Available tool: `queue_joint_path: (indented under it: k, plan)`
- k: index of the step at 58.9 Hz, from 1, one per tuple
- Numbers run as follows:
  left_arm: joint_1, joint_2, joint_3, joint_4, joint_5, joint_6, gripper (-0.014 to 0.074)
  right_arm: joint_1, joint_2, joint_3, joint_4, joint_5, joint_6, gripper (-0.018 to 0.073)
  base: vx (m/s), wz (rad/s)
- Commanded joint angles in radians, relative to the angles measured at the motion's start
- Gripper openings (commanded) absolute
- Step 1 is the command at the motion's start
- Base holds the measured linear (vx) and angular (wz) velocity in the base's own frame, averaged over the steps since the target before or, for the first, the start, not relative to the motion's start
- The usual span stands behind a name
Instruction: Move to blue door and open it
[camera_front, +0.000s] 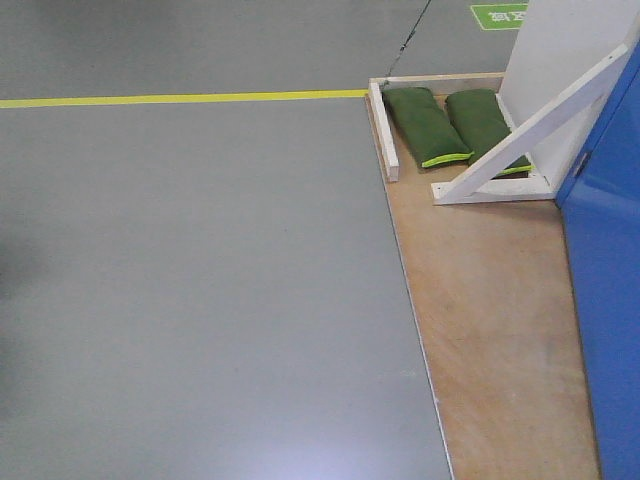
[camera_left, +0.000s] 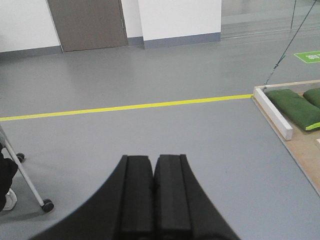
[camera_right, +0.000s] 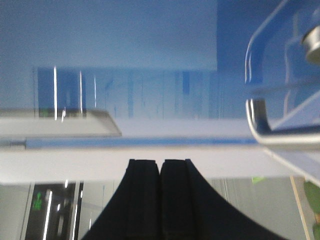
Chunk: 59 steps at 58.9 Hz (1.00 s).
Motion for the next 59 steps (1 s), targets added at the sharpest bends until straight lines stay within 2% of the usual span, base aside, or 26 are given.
queue_joint_path:
  k: [1, 14, 26, 42, 59]
  plan:
    - [0.003, -0.006, 0.001, -0.007, -0.086, -0.003, 0.007, -0.008, -0.024, -0.038, 0.008, -0.113, -0.004, 0.0002, 0.0, 0.0]
    - [0.003, -0.006, 0.001, -0.007, -0.086, -0.003, 0.007, -0.008, -0.034, -0.038, -0.005, -0.433, -0.004, 0.0002, 0.0, 0.0]
    - [0.003, -0.006, 0.001, -0.007, -0.086, -0.003, 0.007, -0.008, -0.03, -0.038, -0.01, -0.614, -0.004, 0.0002, 0.0, 0.0]
    - [0.003, -0.006, 0.001, -0.007, -0.086, -0.003, 0.007, -0.008, 0.015, -0.07, -0.011, -0.639, -0.004, 0.0002, 0.0, 0.0]
    - [0.003, -0.006, 0.001, -0.007, -0.086, -0.003, 0.007, -0.008, 0.154, -0.263, -0.011, -0.63, -0.004, 0.0002, 0.0, 0.0]
